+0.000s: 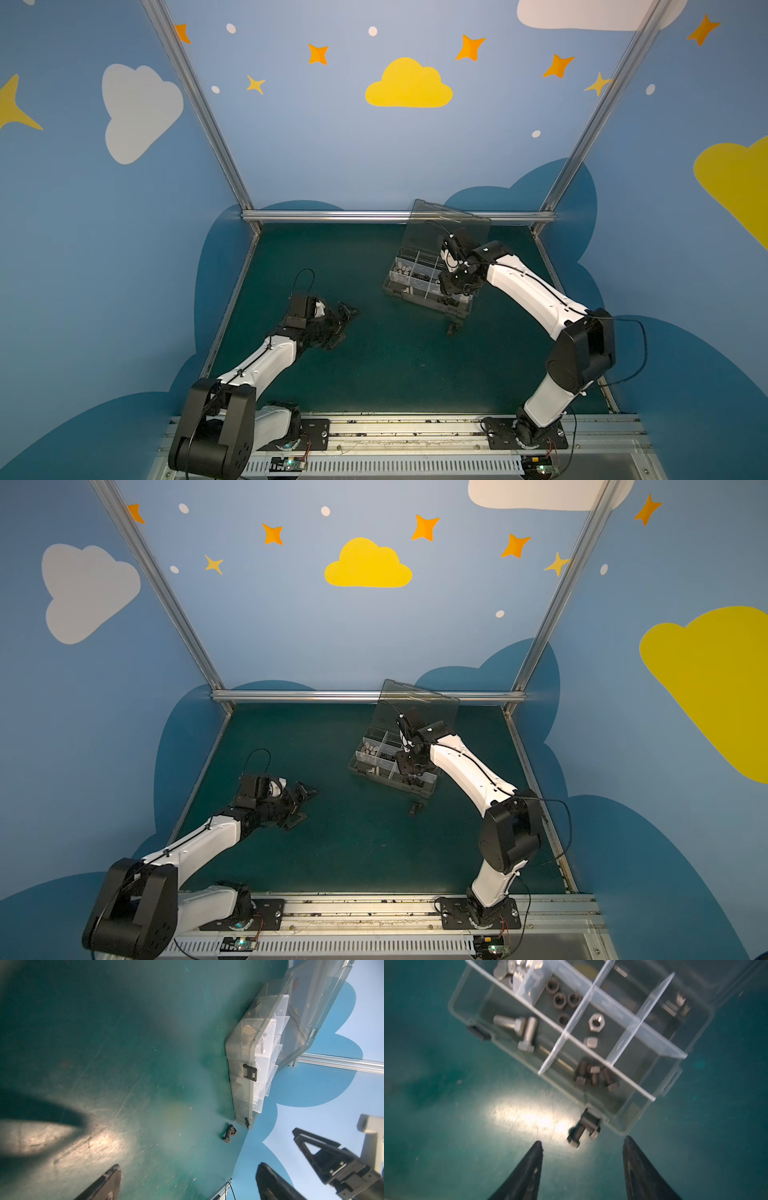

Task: Sort the screws and nuts into containers
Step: Place the screw into the container, then pick up the screw from the center of the table.

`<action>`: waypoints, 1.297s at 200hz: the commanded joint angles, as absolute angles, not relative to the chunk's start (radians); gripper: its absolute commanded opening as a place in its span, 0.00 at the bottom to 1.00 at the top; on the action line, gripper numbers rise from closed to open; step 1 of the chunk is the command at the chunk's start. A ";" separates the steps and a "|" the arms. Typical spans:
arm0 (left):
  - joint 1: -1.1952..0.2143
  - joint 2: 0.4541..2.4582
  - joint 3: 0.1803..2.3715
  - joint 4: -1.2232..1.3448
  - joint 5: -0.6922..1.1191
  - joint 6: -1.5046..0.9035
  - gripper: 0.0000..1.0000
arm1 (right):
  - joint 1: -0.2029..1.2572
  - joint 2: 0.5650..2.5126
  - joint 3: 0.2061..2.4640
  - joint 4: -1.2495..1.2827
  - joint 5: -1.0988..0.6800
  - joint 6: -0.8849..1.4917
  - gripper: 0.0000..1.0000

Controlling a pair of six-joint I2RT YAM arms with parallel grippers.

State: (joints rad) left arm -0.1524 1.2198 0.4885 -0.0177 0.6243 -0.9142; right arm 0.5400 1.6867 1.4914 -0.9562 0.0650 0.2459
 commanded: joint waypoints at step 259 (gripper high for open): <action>-0.152 1.258 0.517 0.000 0.640 -0.905 1.00 | 0.554 1.764 1.143 -0.782 -0.055 0.739 0.64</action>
State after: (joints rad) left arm -0.1524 1.2510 0.4995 -0.0029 0.6418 -0.9165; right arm 0.5476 1.7428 1.1393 -0.7872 -0.0517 0.7296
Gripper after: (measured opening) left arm 0.999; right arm 0.638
